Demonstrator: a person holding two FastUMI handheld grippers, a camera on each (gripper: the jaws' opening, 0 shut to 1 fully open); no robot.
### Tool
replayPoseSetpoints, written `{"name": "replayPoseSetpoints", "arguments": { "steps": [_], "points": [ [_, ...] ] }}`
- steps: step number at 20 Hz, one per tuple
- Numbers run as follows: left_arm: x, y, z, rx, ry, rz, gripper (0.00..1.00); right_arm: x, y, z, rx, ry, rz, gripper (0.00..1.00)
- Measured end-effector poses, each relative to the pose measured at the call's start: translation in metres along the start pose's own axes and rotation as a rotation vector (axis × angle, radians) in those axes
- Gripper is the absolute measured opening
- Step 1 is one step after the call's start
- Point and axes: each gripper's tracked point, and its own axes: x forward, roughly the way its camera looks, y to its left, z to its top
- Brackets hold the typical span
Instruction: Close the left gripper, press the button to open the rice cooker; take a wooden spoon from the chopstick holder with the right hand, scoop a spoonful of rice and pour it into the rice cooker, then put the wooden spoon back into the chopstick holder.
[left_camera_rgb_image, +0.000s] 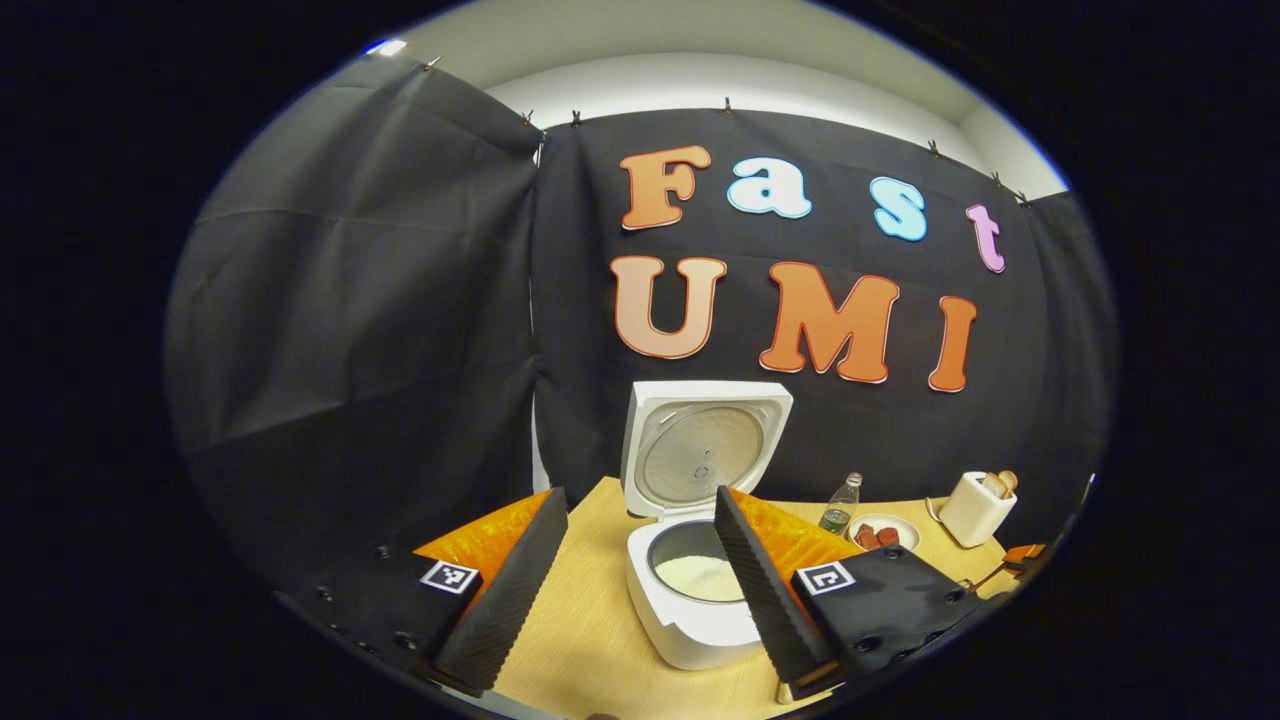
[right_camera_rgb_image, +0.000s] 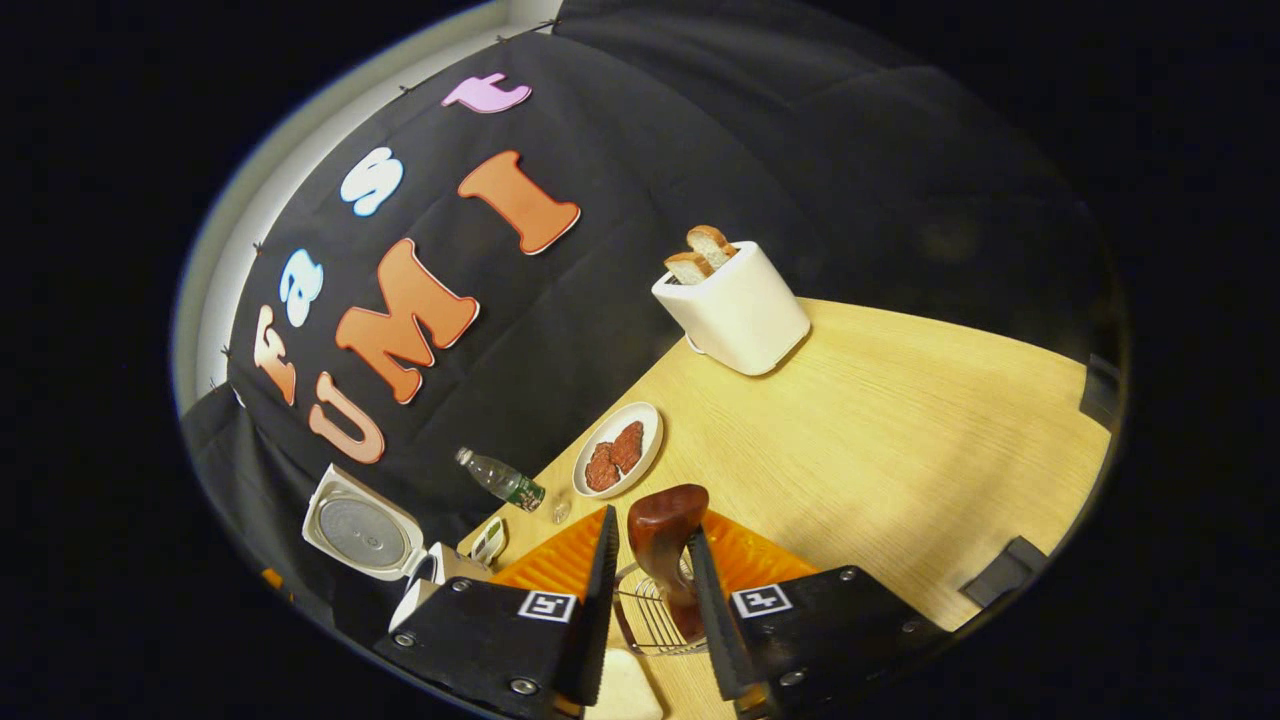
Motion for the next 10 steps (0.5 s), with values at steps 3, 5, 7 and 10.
{"name": "replayPoseSetpoints", "arguments": {
  "steps": [3,5,7,10],
  "points": [
    [0.000,0.003,-0.002,-0.006,0.006,-0.001,1.00,0.000,0.000,-0.003,0.030,0.019,0.001,0.27],
    [0.001,0.003,-0.004,-0.014,0.011,-0.003,1.00,0.003,-0.003,-0.003,0.036,0.019,-0.023,0.22],
    [0.001,0.004,-0.005,-0.023,0.014,-0.006,1.00,0.002,0.001,-0.002,0.022,0.019,-0.036,0.16],
    [0.001,0.002,-0.003,-0.028,0.010,-0.011,1.00,-0.002,0.020,0.011,-0.014,-0.007,-0.019,0.09]
  ]
}}
